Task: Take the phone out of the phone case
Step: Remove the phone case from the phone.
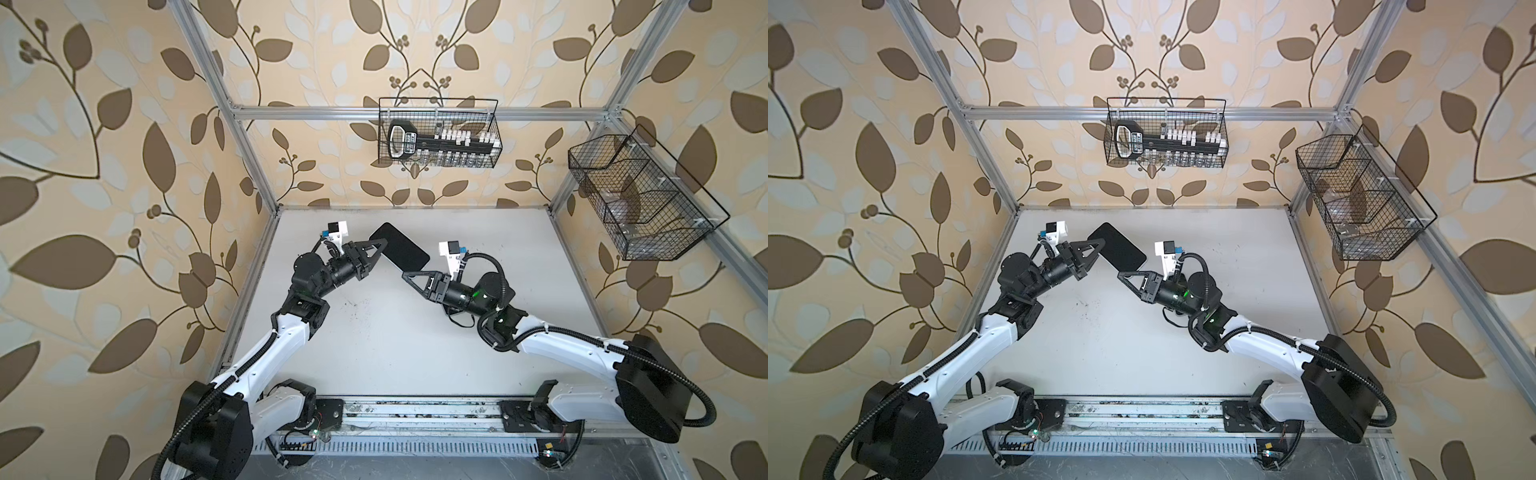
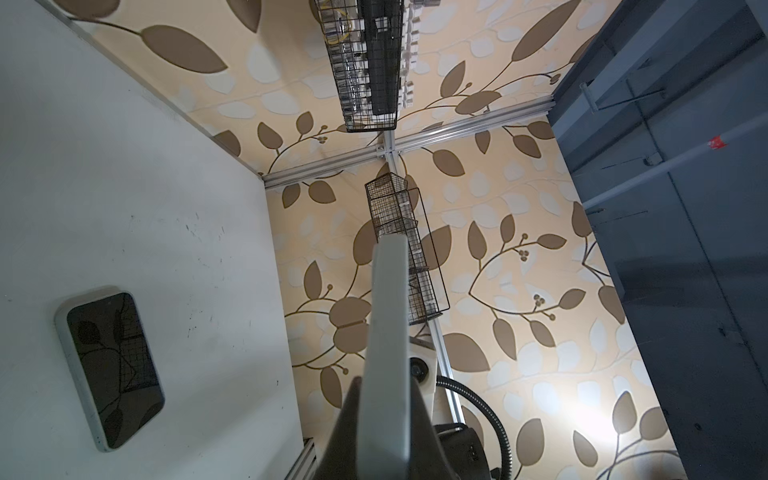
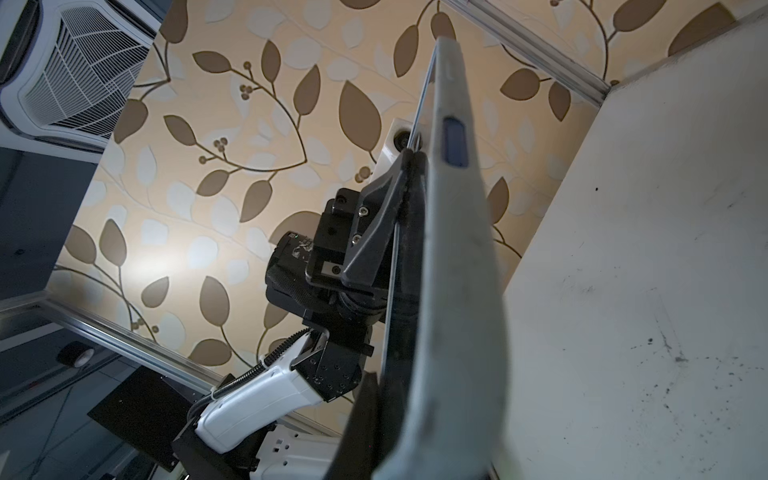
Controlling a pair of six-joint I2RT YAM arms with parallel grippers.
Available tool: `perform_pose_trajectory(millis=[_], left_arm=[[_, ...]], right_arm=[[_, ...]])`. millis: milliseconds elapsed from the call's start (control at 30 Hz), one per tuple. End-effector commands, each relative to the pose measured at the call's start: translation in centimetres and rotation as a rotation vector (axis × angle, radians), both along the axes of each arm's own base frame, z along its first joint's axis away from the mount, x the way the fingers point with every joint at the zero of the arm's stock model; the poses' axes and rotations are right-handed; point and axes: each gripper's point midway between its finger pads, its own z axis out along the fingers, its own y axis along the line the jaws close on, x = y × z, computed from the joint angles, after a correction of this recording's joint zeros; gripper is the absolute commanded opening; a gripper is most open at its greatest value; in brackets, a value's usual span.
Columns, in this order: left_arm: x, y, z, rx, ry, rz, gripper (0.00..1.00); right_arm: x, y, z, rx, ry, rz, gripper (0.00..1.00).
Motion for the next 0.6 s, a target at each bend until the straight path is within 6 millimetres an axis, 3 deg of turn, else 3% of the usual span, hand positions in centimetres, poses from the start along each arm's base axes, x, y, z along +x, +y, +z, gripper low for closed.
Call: perform_pose_trajectory(millis=[0, 567], left_arm=[[0.72, 1.21, 0.32, 0.0, 0.008, 0.088, 0.0], [1.09, 1.64, -0.33, -0.004, 0.101, 0.138, 0.0]], right_arm=[[0.47, -0.74, -0.07, -0.073, -0.098, -0.08, 0.09], [-0.07, -1.06, -0.34, -0.201, -0.233, -0.143, 0.1]])
